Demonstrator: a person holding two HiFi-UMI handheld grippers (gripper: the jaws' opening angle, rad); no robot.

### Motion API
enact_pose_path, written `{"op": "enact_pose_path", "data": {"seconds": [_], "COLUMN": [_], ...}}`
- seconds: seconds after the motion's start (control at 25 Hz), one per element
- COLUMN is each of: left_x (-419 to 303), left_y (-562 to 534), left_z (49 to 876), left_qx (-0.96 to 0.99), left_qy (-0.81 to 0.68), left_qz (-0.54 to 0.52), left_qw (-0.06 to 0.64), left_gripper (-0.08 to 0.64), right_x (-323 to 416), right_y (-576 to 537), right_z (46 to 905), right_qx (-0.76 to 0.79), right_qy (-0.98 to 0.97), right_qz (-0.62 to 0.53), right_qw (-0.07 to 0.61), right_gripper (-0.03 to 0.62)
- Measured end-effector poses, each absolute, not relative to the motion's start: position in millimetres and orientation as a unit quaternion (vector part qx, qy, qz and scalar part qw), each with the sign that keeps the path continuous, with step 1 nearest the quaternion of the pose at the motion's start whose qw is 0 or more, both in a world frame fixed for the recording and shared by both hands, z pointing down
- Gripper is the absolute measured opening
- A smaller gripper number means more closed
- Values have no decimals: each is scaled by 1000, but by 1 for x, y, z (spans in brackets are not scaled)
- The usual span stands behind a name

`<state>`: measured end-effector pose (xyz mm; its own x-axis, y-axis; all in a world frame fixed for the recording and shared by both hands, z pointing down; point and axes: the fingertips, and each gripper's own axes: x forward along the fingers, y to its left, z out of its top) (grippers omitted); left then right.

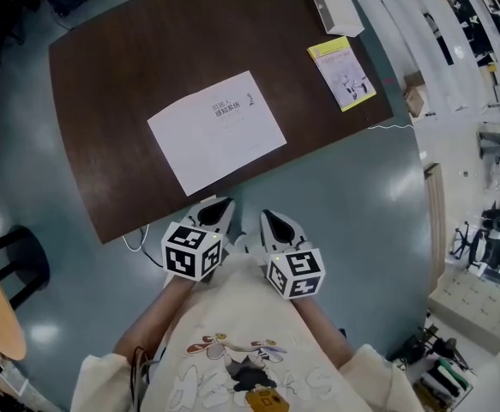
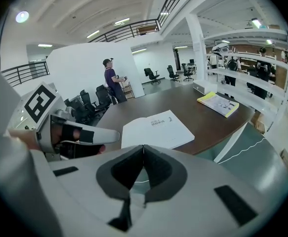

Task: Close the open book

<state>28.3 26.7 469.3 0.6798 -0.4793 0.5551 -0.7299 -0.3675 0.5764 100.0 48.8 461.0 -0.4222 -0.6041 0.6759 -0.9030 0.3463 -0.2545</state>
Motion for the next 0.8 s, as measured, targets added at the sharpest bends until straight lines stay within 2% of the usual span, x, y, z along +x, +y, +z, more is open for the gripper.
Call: {"op": "enact_pose_path", "data": {"seconds": [0.32, 0.8], "left_x": [22, 10], "left_y": [1, -44], "left_z": [461, 479], "left_qx": [801, 728], "left_qy": [-401, -523], "left_qz": [120, 76], "left_qw": [429, 438], "left_gripper": [6, 6], "right_x": [93, 84], "right_y": [14, -52], "right_z": [460, 491], "right_qx": [455, 332], "right_qy": [-798, -848], "right_qz": [302, 277], "right_qw": [254, 306], "right_gripper": [6, 6]}}
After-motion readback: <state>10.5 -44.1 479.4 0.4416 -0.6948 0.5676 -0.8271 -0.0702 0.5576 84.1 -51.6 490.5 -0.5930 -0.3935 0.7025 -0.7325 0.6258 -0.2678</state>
